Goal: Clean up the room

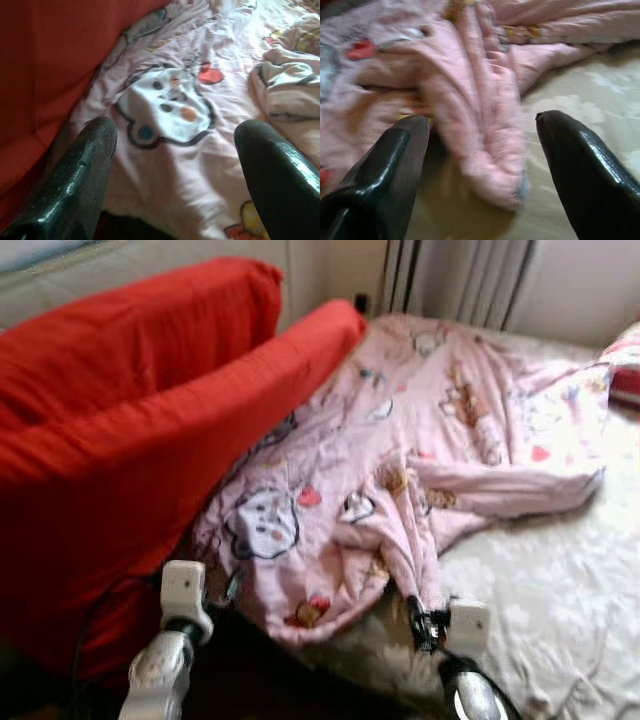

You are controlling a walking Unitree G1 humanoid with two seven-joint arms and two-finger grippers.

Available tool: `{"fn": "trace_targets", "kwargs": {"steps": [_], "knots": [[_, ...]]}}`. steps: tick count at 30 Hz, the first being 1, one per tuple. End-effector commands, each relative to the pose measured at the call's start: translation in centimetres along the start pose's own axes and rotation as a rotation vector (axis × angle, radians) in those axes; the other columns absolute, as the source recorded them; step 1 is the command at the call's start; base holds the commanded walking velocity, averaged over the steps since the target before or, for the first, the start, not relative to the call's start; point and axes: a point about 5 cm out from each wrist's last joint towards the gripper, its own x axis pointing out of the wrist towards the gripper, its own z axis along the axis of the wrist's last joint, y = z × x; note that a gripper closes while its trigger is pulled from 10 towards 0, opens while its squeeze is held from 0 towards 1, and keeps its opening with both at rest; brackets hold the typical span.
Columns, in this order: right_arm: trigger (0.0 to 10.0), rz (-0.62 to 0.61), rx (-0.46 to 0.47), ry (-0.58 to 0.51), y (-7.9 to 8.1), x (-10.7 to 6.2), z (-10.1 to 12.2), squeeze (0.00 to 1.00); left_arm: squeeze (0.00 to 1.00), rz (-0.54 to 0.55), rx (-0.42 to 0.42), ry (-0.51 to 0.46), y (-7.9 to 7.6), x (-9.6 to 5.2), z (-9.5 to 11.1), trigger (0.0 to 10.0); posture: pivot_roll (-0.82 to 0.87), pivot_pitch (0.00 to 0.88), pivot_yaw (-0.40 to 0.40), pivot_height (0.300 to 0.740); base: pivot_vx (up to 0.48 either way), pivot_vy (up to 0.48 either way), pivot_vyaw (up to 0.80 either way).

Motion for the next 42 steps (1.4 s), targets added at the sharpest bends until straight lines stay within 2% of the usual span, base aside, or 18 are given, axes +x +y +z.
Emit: {"fn": "trace_targets", "kwargs": {"steps": [1, 8, 32, 42], "knots": [[10.0, -0.024, 0.014, 0.034, -0.3, -0.3, -0.7, 0.0, 0.0, 0.004, -0.001, 0.013, 0.2, -0.3, -0.3, 10.0, -0.02, 0.195, 0.025, 0.628, 0.277, 0.0, 0.0], [10.0, -0.023, 0.018, 0.039, -0.2, -0.3, -0.8, 0.0, 0.0, 0.005, 0.001, 0.012, 0.3, -0.2, -0.2, 10.0, -0.02, 0.191, 0.027, 0.628, 0.273, 0.0, 0.0], [10.0, 0.006, 0.008, 0.044, 0.2, 0.4, -0.4, 0.0, 0.0, 0.005, 0.003, -0.01, 0.2, 0.1, 0.4, 10.0, -0.02, 0.207, 0.027, 0.628, 0.0, 0.0, 0.0], [10.0, 0.021, -0.011, 0.081, 0.3, 0.9, -0.5, 0.0, 0.0, 0.006, 0.006, -0.017, 0.2, 0.2, 0.8, 10.0, 0.0, 0.22, 0.031, 0.628, 0.0, 0.0, 0.0]]}}
